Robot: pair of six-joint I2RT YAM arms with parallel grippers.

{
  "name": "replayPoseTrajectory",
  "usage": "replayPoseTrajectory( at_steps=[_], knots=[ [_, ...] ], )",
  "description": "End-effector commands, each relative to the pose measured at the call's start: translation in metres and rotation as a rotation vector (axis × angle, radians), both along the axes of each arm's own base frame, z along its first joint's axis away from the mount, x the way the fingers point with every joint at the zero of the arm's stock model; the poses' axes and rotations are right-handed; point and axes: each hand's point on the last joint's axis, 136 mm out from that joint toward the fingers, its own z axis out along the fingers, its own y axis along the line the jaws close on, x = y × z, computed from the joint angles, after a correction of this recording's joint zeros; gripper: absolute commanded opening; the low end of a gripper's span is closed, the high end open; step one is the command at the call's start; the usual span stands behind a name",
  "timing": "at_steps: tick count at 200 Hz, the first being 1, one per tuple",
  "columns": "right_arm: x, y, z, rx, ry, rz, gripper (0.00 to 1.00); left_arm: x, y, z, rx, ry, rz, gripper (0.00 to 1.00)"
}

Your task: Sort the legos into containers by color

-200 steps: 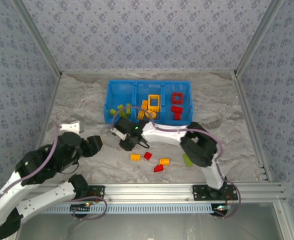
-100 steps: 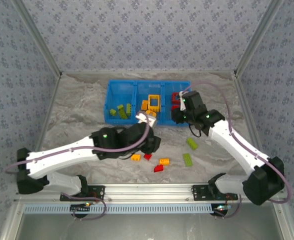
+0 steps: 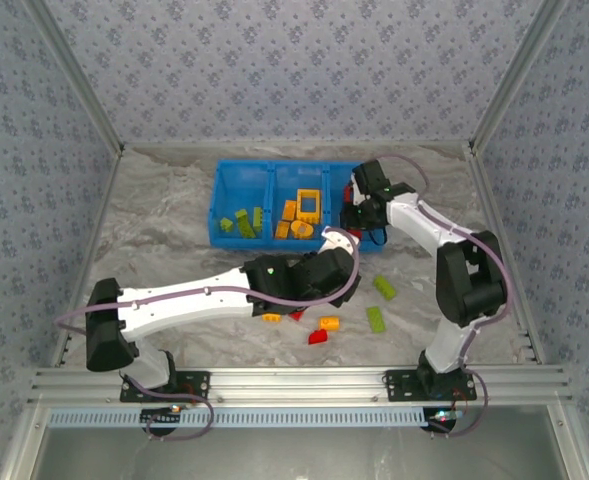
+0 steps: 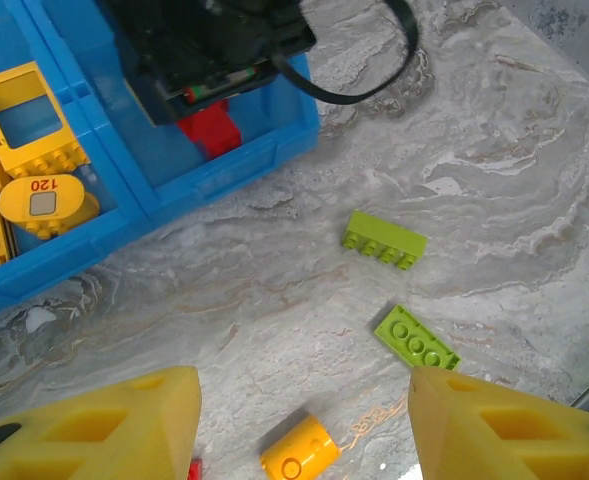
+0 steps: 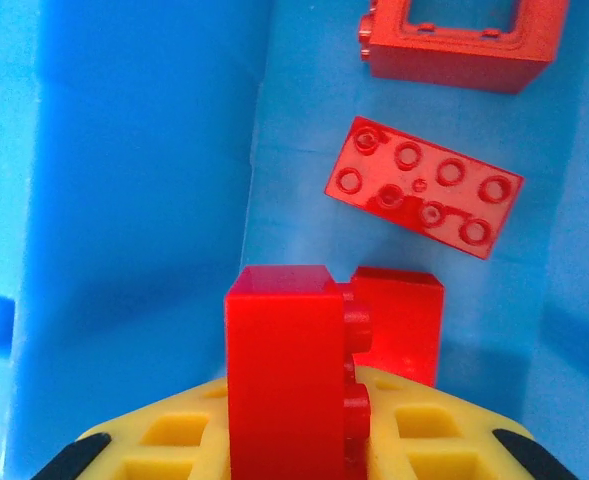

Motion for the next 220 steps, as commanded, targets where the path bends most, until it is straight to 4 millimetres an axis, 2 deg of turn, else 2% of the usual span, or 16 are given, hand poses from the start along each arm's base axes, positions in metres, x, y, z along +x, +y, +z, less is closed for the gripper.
replayPoseTrajectory(
  at_steps=[1, 33, 51, 72, 98, 135, 147, 176, 197, 220],
  knots=[
    [0.006, 0.006, -0.007, 0.003, 0.03, 0.026, 0.24, 0.002, -0.01, 0.014, -0.023, -0.04, -0.005, 0.58],
    [0.006, 0.009, -0.024, -0.016, 0.065, 0.029, 0.25, 0.001, -0.009, 0.013, -0.019, -0.038, -0.004, 0.58],
    [0.006, 0.008, -0.029, -0.03, 0.075, 0.027, 0.3, 0.001, -0.007, 0.013, -0.02, -0.037, -0.001, 0.58],
    [0.008, 0.009, -0.032, -0.037, 0.079, 0.03, 0.38, 0.0, -0.006, 0.01, -0.016, -0.031, -0.002, 0.58],
    [0.008, 0.011, -0.024, -0.047, 0.059, 0.037, 0.46, -0.001, -0.003, 0.009, -0.009, -0.029, -0.001, 0.58],
    [0.012, 0.013, 0.009, -0.049, -0.023, 0.038, 0.49, -0.001, 0.005, 0.009, 0.003, -0.031, 0.003, 0.58],
    [0.006, 0.011, 0.021, -0.061, -0.03, 0.037, 0.49, -0.002, 0.007, 0.01, 0.002, -0.031, 0.003, 0.58],
    [0.001, 0.004, 0.07, -0.068, -0.132, 0.009, 0.48, -0.004, 0.014, 0.01, 0.003, -0.017, 0.014, 0.59],
    [-0.014, -0.008, 0.108, -0.063, -0.214, -0.023, 0.49, -0.006, 0.026, 0.005, 0.001, 0.005, 0.042, 0.59],
    [-0.044, -0.016, 0.141, -0.018, -0.297, -0.03, 0.49, -0.009, 0.047, -0.006, 0.008, 0.036, 0.085, 0.61]
  ],
)
